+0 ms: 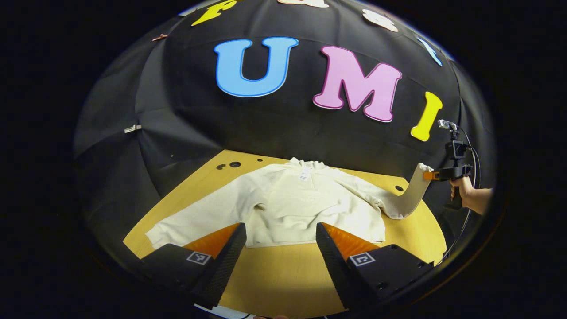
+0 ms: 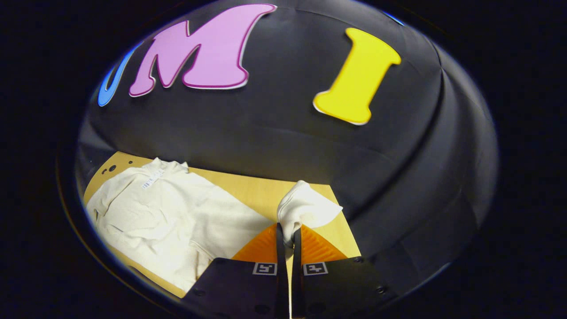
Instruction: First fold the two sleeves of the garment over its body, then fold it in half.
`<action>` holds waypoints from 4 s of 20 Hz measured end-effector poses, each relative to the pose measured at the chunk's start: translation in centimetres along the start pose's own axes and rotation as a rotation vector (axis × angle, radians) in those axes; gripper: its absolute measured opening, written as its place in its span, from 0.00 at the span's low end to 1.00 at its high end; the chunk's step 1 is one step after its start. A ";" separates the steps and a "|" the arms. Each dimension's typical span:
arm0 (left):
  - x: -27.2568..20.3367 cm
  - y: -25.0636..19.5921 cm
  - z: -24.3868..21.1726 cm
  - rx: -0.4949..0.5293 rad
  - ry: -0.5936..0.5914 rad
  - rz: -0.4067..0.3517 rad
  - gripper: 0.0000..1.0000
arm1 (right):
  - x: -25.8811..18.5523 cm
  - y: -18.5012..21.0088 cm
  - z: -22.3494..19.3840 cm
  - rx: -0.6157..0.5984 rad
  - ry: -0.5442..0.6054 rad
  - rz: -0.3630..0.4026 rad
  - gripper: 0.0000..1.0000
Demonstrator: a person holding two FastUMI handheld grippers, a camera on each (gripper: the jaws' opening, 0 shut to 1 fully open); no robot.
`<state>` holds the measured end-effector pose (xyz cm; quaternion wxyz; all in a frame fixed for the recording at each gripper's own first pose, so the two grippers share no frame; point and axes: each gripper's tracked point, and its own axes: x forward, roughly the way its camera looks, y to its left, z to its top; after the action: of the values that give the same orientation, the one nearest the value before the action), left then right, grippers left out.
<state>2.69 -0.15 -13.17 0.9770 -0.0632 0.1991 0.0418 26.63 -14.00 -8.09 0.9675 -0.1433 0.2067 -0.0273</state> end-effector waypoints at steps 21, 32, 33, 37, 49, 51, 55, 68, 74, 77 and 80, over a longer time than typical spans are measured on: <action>-2.3 12.6 -1.0 -0.109 -0.005 0.204 0.97 | 1.6 43.0 10.1 -0.134 -0.088 0.447 0.06; -3.7 15.5 -0.8 -0.050 0.027 0.245 0.97 | 3.0 52.7 4.4 -0.050 0.050 0.540 0.20; -3.2 15.6 -0.5 -0.052 0.023 0.244 0.97 | 2.7 53.0 4.6 -0.036 0.048 0.554 0.29; -0.8 15.8 -0.2 -0.093 0.022 0.251 0.97 | 0.5 53.1 4.6 -0.076 0.015 0.620 0.80; 4.8 27.2 -4.9 -0.291 0.059 0.514 0.98 | -4.1 34.7 4.2 0.088 -0.045 0.448 0.98; 5.3 29.0 -6.0 -0.300 0.069 0.555 0.98 | -4.0 29.9 4.1 0.089 -0.065 0.361 0.98; 6.8 31.3 -8.3 -0.285 0.126 0.589 0.97 | -5.8 21.9 3.7 0.117 -0.082 0.238 0.98; 9.0 31.0 -13.0 -0.291 0.254 0.634 0.96 | -11.1 12.2 -4.3 0.135 0.040 0.122 0.98; 10.9 29.2 -12.7 -0.225 0.293 0.577 0.50 | -12.6 12.3 -6.7 0.166 0.076 0.128 0.98; 11.2 29.1 -11.9 -0.231 0.286 0.574 0.19 | -13.1 11.8 -7.0 0.158 0.076 0.126 0.98; 11.8 29.2 -11.6 -0.228 0.274 0.568 0.10 | -13.3 11.4 -7.0 0.158 0.071 0.121 0.98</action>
<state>5.98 27.75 -31.52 0.8772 -0.1189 0.3324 0.3254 11.54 -3.49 -12.30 0.9677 -0.0525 0.2463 0.0099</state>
